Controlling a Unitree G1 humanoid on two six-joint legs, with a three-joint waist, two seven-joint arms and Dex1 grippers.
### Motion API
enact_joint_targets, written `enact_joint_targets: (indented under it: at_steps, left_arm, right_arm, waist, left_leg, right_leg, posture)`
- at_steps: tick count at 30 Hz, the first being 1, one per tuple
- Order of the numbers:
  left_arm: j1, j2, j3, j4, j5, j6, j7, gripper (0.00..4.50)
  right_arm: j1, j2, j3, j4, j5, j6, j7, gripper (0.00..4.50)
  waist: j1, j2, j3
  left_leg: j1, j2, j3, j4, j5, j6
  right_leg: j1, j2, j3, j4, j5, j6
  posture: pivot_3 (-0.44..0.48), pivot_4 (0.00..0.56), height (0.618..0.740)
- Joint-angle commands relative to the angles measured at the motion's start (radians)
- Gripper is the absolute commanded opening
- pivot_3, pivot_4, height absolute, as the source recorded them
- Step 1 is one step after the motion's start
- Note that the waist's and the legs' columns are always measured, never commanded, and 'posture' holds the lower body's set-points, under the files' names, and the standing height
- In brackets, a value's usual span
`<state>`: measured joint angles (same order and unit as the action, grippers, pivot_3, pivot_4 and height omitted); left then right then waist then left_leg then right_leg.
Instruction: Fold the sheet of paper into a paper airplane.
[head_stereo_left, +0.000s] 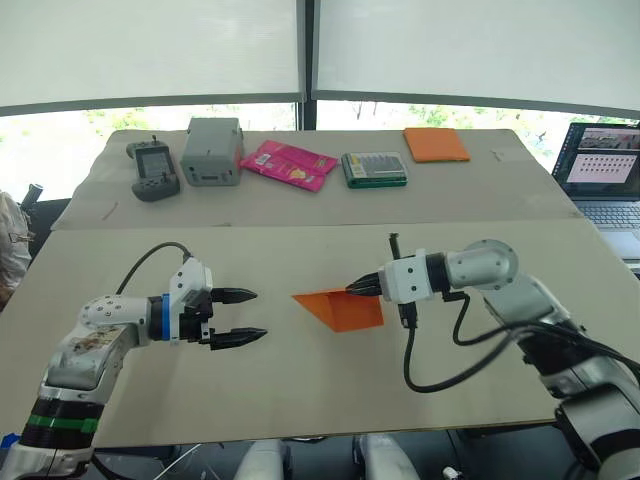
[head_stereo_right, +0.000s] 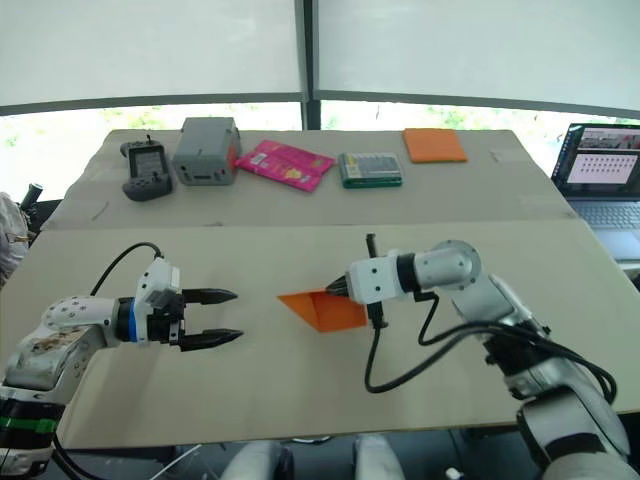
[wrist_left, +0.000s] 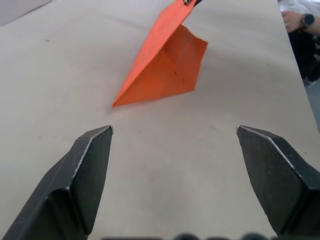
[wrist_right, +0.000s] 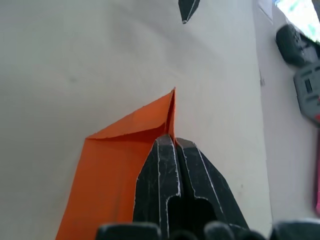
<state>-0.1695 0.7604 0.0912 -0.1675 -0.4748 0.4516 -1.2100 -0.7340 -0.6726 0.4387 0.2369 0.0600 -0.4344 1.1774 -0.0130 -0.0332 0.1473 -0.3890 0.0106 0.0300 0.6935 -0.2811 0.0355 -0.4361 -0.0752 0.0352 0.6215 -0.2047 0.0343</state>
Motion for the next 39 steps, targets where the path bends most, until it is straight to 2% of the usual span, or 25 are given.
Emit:
enact_joint_targets:
  at_steps: [1,6,10,13,17,20,24,33,36,39]
  left_arm:
    - [0.031,0.004,0.028,-0.081,-0.034,0.022,0.038,4.20]
    - [0.028,0.001,0.010,-0.090,-0.031,0.027,0.067,4.20]
    - [-0.007,-0.005,-0.023,-0.066,-0.021,0.020,0.067,4.20]
    - [-0.054,-0.014,-0.061,-0.026,0.003,0.001,0.063,4.20]
    - [-0.126,-0.027,-0.098,0.051,0.023,-0.027,0.041,4.20]
    - [-0.166,-0.036,-0.126,0.098,0.039,-0.053,0.020,4.20]
    - [-0.199,-0.047,-0.143,0.137,0.050,-0.070,-0.001,4.20]
    - [-0.213,-0.087,-0.158,0.140,0.036,-0.080,-0.018,4.20]
    - [-0.211,-0.108,-0.157,0.126,0.013,-0.035,-0.012,3.36]
    - [-0.203,-0.129,-0.175,0.109,0.028,-0.014,0.014,2.40]
  right_arm:
    - [-0.033,0.030,0.014,0.139,-0.030,-0.244,0.063,0.04]
    - [-0.041,0.063,0.007,0.276,-0.075,-0.372,0.056,0.04]
    - [-0.031,0.064,-0.003,0.313,-0.087,-0.398,0.045,0.04]
    - [-0.016,0.060,-0.015,0.309,-0.086,-0.386,0.031,0.88]
    - [-0.004,0.056,-0.049,0.240,-0.054,-0.331,0.012,2.23]
    - [0.004,0.037,-0.059,0.187,-0.072,-0.308,0.006,2.23]
    - [0.016,0.020,-0.105,0.064,-0.004,-0.180,0.003,2.23]
    - [0.016,0.026,-0.249,-0.230,0.220,0.309,-0.044,2.23]
    - [0.016,0.032,-0.271,-0.261,0.223,0.378,-0.071,2.28]
    - [0.012,0.023,-0.259,-0.238,0.146,0.417,-0.112,2.28]
  waist:
    - [0.000,0.000,0.000]
    - [-0.001,0.000,0.001]
    - [-0.001,0.001,0.002]
    - [-0.001,0.001,0.002]
    - [-0.001,0.001,0.002]
    - [-0.001,0.001,0.002]
    - [-0.001,0.001,0.002]
    - [0.001,0.001,0.002]
    - [0.002,0.001,0.002]
    - [0.001,0.001,0.002]
  left_leg:
    - [0.000,0.000,0.000,0.000,0.000,0.000]
    - [0.001,-0.001,0.000,0.001,0.000,0.000]
    - [0.003,-0.001,0.000,0.000,0.000,0.000]
    - [0.003,-0.001,0.001,0.000,0.000,-0.001]
    - [0.003,-0.001,0.001,0.000,0.000,-0.001]
    - [0.002,-0.001,0.001,0.000,0.000,-0.001]
    - [0.002,-0.001,0.001,0.000,0.000,0.000]
    - [0.001,-0.001,0.000,0.001,0.000,0.000]
    - [0.001,-0.002,0.000,0.001,0.000,0.000]
    - [0.001,-0.002,0.000,0.001,0.000,0.000]
  right_leg:
    - [0.000,-0.001,0.000,0.001,0.000,0.000]
    - [0.000,-0.002,0.001,0.003,0.000,0.000]
    - [0.000,-0.002,0.001,0.004,0.000,-0.001]
    - [0.000,-0.001,0.001,0.005,0.000,-0.001]
    - [0.000,-0.001,0.001,0.005,0.000,-0.001]
    - [0.000,-0.001,0.001,0.005,0.000,-0.001]
    - [0.000,-0.001,0.001,0.005,0.000,-0.001]
    - [-0.001,-0.001,0.001,0.005,0.000,-0.001]
    - [-0.001,-0.001,0.001,0.005,0.000,-0.001]
    - [-0.001,-0.001,0.001,0.005,0.000,-0.001]
  posture:
    - [0.000,0.150,0.740]
    - [0.000,0.150,0.740]
    - [0.000,0.150,0.740]
    - [0.000,0.150,0.740]
    - [0.000,0.150,0.740]
    - [0.000,0.150,0.740]
    - [0.000,0.150,0.740]
    - [0.000,0.150,0.740]
    - [0.000,0.150,0.740]
    - [0.000,0.150,0.740]
